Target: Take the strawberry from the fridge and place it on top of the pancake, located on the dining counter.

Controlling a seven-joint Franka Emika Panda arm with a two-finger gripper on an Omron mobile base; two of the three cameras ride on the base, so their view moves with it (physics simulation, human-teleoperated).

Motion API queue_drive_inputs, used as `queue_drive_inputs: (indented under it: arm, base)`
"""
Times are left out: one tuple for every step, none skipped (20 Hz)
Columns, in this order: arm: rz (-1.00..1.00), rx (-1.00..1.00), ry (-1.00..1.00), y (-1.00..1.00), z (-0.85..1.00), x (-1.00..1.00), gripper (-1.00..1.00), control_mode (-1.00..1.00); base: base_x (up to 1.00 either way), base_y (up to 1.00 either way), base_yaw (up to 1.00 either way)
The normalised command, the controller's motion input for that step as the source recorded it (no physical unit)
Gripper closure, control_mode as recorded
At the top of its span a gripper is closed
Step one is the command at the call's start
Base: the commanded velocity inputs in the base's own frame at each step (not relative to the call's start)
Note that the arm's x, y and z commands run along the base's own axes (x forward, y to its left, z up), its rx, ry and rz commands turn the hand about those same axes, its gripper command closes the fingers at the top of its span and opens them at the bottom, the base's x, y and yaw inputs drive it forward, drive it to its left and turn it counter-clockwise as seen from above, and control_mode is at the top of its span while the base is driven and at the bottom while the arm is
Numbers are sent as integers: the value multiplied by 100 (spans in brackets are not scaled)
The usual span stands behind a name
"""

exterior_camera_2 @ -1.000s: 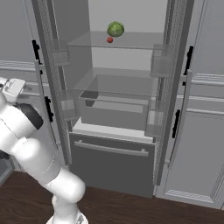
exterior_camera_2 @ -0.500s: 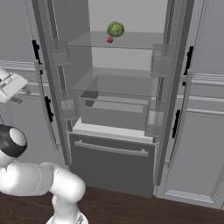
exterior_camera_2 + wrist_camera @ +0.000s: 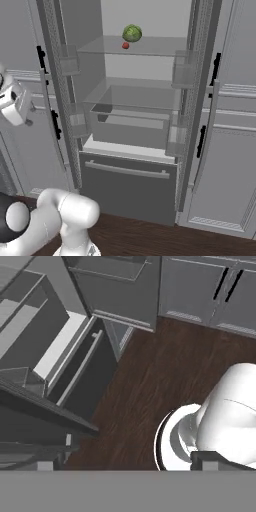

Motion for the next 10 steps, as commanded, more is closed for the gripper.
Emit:
queue_drive_inputs:
  arm:
    - [8, 50, 1, -67, 0, 6, -100, -100]
    - [1, 53, 0, -71, 0, 39, -100, -100]
    - [0, 56, 0, -68, 0, 41, -100, -100]
    - [0, 57, 0, -68, 0, 45, -100, -100]
    - [0, 64, 0, -68, 0, 29, -100, -100]
    - [0, 65, 1, -54, 0, 21, -100, -100]
    - [0, 66, 4, -44, -3, 15, -100, -100]
    - [2, 66, 9, -31, -4, 19, -100, -100]
    - [5, 65, 13, -23, -4, 27, -100, -100]
    - [5, 59, 12, -26, 0, 39, -100, -100]
  base:
    - [0, 0, 0]
    - [0, 0, 0]
    - [0, 0, 0]
    - [0, 0, 0]
    - [0, 0, 0]
    - [0, 0, 0]
    - [0, 0, 0]
    - [0, 0, 0]
    - [0, 0, 0]
    - [0, 0, 0]
